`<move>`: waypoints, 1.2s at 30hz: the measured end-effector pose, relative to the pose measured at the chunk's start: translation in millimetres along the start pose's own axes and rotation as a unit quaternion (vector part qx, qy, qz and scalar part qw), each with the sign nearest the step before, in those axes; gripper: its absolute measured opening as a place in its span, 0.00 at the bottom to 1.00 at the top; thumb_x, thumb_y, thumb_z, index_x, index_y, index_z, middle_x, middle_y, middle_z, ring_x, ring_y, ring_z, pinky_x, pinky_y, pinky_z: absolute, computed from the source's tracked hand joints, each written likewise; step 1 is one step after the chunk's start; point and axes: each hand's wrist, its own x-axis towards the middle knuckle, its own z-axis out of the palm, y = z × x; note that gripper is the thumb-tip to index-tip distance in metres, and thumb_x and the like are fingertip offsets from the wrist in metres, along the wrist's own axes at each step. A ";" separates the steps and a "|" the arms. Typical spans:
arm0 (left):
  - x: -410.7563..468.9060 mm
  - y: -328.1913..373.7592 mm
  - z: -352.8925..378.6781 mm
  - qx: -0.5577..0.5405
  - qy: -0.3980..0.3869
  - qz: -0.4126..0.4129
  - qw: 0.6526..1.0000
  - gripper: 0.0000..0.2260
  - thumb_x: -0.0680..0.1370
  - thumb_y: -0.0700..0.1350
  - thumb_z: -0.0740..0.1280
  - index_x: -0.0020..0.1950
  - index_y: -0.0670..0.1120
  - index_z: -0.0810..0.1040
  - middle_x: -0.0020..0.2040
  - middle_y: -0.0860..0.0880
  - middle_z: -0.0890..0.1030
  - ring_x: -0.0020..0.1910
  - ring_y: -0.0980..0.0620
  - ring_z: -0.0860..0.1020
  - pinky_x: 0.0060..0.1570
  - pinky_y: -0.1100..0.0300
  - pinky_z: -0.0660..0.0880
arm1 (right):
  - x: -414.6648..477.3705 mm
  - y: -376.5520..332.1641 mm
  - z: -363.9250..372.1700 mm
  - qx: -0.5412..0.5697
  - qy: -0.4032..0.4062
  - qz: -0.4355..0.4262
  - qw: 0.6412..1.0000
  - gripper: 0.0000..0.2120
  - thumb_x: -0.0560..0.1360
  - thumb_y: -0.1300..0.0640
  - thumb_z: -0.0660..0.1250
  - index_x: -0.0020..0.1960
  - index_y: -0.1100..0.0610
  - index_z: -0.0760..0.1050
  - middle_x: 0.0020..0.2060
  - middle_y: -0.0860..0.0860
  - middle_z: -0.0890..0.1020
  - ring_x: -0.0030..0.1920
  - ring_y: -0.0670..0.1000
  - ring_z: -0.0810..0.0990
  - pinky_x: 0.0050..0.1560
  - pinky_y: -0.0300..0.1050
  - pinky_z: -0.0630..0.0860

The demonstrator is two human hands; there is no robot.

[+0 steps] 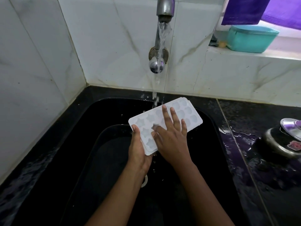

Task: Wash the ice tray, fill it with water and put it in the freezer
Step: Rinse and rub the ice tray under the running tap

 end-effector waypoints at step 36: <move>3.1 0.8 -4.6 -0.044 -0.001 -0.022 0.999 0.29 0.81 0.64 0.49 0.65 0.45 0.76 0.59 0.43 0.83 0.53 0.45 0.83 0.55 0.49 0.77 | 4.8 -7.4 -13.9 -0.016 -0.084 0.033 0.996 0.12 0.78 0.44 0.58 0.54 0.47 0.76 0.77 0.49 0.43 0.75 0.50 0.34 0.70 0.59 0.36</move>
